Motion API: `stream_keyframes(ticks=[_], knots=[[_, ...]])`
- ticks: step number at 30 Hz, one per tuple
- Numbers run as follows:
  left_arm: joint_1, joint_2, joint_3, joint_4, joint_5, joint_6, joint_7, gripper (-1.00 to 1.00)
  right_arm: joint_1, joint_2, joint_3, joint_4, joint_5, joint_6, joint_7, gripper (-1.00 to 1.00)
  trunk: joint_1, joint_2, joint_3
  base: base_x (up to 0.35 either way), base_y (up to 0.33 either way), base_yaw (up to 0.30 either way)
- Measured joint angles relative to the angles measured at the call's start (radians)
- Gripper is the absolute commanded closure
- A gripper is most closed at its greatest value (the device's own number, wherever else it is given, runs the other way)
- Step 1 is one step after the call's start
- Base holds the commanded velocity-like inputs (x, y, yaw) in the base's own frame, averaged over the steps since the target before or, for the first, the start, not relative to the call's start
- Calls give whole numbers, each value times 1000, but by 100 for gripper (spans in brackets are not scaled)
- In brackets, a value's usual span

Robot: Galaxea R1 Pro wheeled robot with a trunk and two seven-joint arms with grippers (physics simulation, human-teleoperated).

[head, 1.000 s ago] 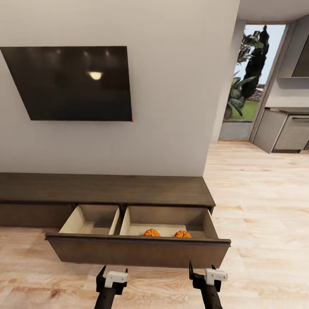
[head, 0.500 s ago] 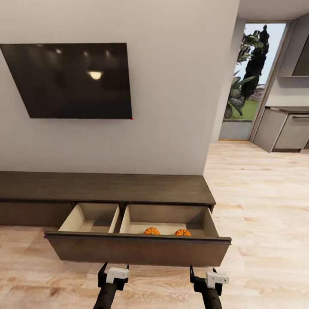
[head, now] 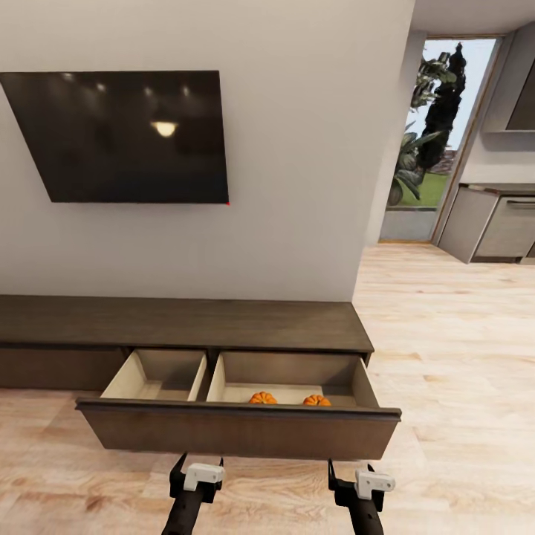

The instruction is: Place each of the two pumpkins and all three candles from the living room inside a cabinet in the living room (use any cabinet), then make sure every cabinet is closed, and position the cauldron so it is next to a table in the living room.

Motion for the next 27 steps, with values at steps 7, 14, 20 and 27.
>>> stream_keyframes(ticks=[7,14,20,27], knots=[[0,0,-1,0,0,0,0,-100,0,0,-1,0,-3,1,0,-100,19,-35,-16,0,0,0],[0,0,-1,0,0,-1,0,-100,0,0,-1,0,-4,1,0,-100,27,-49,-22,0,0,0],[0,0,-1,0,-1,-3,0,-100,0,0,-1,0,-2,1,0,-100,50,-91,-41,0,0,0],[0,1,-1,0,-2,-8,0,-100,0,0,-1,1,-1,1,0,-100,69,-126,-56,0,0,0]])
